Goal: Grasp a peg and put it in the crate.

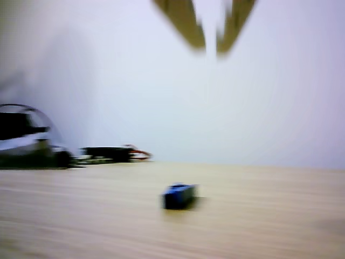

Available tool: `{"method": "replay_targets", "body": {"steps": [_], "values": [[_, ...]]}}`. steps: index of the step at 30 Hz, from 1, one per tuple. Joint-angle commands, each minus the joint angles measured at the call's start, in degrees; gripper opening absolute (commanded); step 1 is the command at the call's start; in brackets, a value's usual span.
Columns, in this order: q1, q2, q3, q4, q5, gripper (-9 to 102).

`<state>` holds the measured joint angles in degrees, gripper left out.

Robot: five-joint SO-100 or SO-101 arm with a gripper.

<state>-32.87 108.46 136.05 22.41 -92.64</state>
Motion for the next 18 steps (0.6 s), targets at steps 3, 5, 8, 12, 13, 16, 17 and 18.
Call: {"method": "replay_targets", "body": {"steps": [3,5,8,12,13,16,17,18], "values": [[-0.2,-8.3,-4.4,-11.6,3.9,0],[-0.2,-10.9,-5.1,-13.0,4.0,0],[-0.3,-13.3,-6.4,-14.1,4.1,2],[0.2,-14.5,-9.4,-14.2,4.2,13],[0.2,-14.6,-9.8,-14.1,4.2,15],[-0.5,-14.7,-10.5,-13.6,5.1,20],[-0.6,-14.9,-10.9,-13.6,6.0,20],[-0.7,-15.1,-11.2,-14.1,6.9,20]]}}
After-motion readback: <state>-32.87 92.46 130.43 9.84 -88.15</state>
